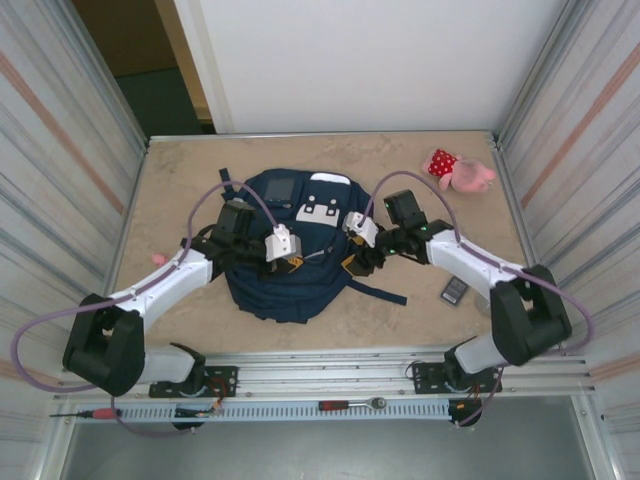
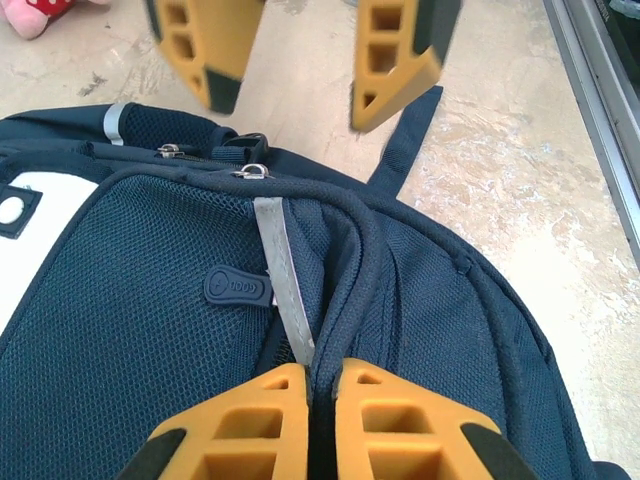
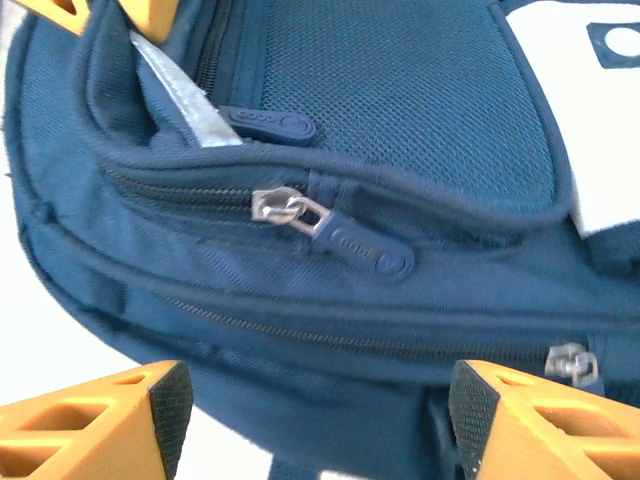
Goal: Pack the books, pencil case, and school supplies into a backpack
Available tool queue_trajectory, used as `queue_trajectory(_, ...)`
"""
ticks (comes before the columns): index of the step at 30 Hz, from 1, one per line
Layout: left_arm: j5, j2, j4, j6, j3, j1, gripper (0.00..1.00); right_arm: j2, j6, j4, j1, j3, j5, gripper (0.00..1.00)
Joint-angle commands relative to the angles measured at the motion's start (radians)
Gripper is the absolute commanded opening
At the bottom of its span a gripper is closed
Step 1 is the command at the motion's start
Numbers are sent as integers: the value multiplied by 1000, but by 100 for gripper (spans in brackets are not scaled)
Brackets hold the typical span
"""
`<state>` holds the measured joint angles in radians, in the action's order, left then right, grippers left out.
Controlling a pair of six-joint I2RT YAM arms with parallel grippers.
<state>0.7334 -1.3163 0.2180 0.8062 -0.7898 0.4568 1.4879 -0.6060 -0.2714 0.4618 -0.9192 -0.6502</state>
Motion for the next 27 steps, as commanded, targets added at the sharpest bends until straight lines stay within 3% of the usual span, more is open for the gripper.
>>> queue_trajectory(1,61,29,-34,-18,15,-6,0,62,-130,-11,1,-75,-98,70)
queue_trajectory(9,58,26,-60,-28,33,-11,0,158,-143,-86,7,-156,-190,65)
queue_trajectory(22,73,19,-125,-69,32,-29,0,115,-73,-164,11,-110,-229,43)
queue_trajectory(24,79,20,-119,-68,31,-29,0,124,-55,-158,11,-117,-234,43)
queue_trajectory(27,88,26,-115,-65,34,-30,0,152,-16,-150,9,-138,-248,52)
